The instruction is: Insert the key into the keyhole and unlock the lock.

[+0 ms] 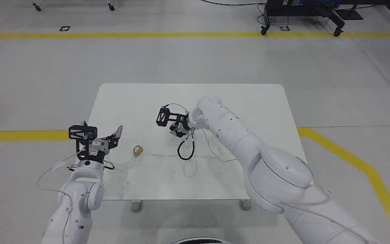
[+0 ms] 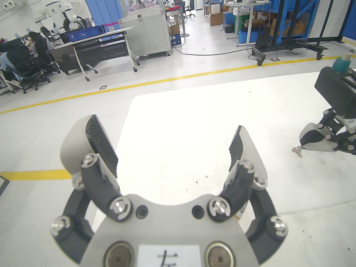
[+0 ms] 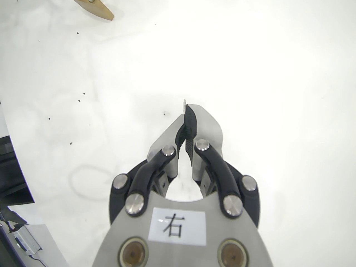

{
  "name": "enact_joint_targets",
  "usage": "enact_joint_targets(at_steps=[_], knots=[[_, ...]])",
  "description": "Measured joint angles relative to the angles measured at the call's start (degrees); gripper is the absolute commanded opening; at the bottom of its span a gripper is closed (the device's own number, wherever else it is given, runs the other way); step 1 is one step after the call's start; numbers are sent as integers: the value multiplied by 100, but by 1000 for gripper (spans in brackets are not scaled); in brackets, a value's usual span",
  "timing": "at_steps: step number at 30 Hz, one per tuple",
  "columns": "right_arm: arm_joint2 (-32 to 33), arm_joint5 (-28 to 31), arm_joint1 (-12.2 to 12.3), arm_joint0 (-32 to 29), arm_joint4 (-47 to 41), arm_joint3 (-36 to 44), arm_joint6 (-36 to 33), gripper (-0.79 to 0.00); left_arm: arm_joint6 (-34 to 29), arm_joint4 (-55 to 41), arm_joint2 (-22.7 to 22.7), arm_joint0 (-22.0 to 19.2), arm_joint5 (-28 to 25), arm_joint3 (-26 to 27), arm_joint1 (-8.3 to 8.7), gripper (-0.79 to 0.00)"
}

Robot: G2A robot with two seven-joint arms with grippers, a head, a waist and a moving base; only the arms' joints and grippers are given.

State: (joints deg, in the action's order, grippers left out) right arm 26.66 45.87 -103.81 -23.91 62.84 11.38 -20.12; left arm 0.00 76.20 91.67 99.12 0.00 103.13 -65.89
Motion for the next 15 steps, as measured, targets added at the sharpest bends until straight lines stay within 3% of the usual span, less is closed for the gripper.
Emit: enact_joint_targets(at_steps=[8,15], knots=[[-46,43,167,-17,350,-93,882,-785,0,0,0,0,0,0,0,0],[-16,83,282,-52,424,-82,1115,-785,0,0,0,0,0,0,0,0]])
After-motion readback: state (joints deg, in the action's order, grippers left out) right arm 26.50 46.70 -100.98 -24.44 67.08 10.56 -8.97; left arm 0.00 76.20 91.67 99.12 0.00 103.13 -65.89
